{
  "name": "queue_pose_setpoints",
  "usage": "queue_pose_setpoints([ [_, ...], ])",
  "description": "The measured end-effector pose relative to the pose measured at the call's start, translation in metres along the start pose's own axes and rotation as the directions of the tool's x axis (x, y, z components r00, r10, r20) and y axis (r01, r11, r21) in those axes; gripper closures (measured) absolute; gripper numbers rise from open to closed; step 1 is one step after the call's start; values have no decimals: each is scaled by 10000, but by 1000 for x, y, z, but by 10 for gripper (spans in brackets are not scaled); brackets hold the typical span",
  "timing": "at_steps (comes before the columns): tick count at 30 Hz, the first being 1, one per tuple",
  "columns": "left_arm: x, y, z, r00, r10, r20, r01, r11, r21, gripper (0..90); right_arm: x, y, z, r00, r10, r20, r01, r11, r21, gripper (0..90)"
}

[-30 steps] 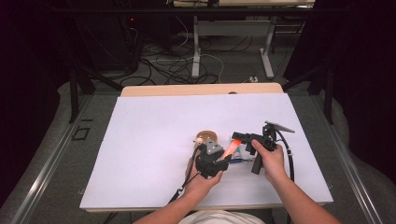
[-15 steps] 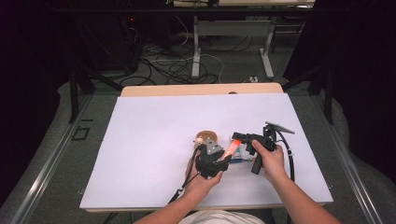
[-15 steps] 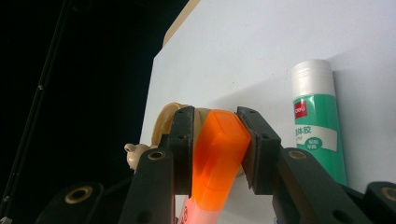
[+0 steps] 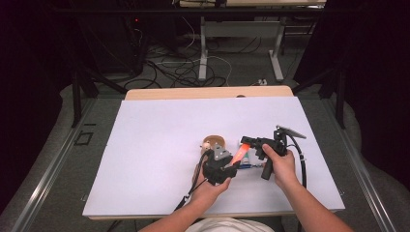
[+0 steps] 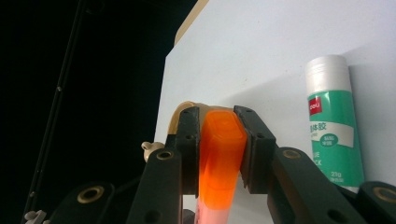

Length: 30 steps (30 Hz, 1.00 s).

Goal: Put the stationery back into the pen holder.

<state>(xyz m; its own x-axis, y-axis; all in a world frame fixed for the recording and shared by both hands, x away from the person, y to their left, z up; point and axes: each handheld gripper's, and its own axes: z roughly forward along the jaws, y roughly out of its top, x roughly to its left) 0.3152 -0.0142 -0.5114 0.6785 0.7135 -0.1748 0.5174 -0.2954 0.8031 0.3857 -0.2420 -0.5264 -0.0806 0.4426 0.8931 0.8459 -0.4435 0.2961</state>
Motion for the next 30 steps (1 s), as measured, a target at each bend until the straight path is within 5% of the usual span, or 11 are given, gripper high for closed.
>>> queue_pose_setpoints([
  [8,-1,-1,1,9998,-151,126,150,9999,82,574,6,0,-1,10000,-43,-11,43,10000,-19,746],
  [10,0,-1,2,9996,-247,170,244,9996,163,535,6,2,-5,9996,-286,-32,287,9989,368,746],
  [12,0,-1,2,9997,-207,127,204,9995,229,497,9,1,-3,9997,-227,-100,226,9997,-105,746],
  [21,0,-2,-6,9996,-196,200,191,9994,288,419,16,1,-7,9970,-779,-21,779,9969,148,747],
  [26,0,-3,-11,9998,-28,189,20,9992,401,381,19,0,-6,9964,-849,-58,848,9961,-224,747],
  [30,-1,-6,-13,9998,-42,213,33,9991,411,361,19,2,-10,9913,-1312,-45,1313,9911,239,748],
])
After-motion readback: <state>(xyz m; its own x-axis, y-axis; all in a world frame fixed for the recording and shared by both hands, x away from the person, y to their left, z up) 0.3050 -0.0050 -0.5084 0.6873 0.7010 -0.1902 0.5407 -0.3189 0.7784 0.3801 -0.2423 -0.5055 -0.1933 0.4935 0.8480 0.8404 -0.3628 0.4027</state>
